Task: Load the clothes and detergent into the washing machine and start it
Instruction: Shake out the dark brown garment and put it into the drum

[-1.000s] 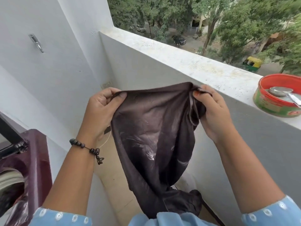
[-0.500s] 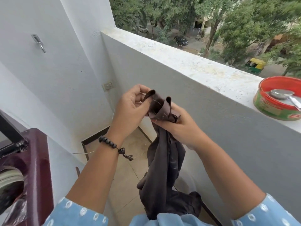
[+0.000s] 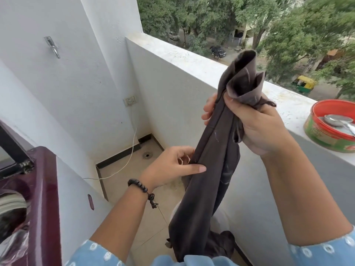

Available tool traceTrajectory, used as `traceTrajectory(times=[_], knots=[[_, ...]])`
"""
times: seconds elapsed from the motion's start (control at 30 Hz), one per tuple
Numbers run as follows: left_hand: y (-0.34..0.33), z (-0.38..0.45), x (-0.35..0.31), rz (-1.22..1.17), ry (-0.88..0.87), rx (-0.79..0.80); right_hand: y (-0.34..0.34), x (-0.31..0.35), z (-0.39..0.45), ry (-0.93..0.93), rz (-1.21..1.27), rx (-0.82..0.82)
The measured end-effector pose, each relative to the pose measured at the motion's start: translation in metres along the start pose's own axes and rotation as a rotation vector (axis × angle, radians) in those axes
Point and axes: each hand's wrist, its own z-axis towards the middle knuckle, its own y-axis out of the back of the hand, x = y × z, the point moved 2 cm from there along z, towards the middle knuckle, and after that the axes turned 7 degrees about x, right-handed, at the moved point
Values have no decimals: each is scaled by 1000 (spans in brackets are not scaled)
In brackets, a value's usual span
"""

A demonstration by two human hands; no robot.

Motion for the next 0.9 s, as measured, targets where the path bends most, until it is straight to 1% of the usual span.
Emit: traceTrajectory(times=[0.1, 0.13, 0.2, 0.23, 0.3, 0.4, 0.47, 0.53, 0.6, 0.63, 0.7, 0.73, 0.77, 0.83, 0.9], knots=[[-1, 0, 25, 149, 99, 10, 5, 10, 2, 57, 83, -9], [0, 0, 33, 158, 120, 7, 7, 13, 2, 70, 94, -20], [4, -2, 39, 94, 112, -26, 13, 14, 3, 81, 100, -55], [10, -2, 37, 74, 83, -75, 16, 13, 2, 78, 101, -79], [25, -3, 27, 48, 2, -227, 24, 8, 0, 68, 97, -143], [48, -5, 9, -62, -118, -430, 32, -2, -2, 43, 107, -254], [60, -7, -8, -62, -199, -557, 34, -11, -2, 29, 130, -327], [64, -7, -29, -43, -281, -644, 27, -22, -1, -20, 141, -366], [58, -3, -54, -2, -348, -637, 15, -33, 0, -83, 126, -327], [50, 1, -65, 49, -369, -603, 6, -39, 1, -102, 113, -267], [35, 11, -80, 194, -385, -546, -13, -52, 1, -151, 9, -82], [30, 15, -86, 271, -402, -551, -21, -58, 1, -189, -49, -5], [28, 17, -90, 327, -419, -571, -25, -64, 1, -225, -78, 31], [33, 17, -87, 331, -427, -638, -23, -65, 4, -244, -89, 14], [41, 13, -78, 258, -393, -652, -16, -61, 7, -209, -144, -30]])
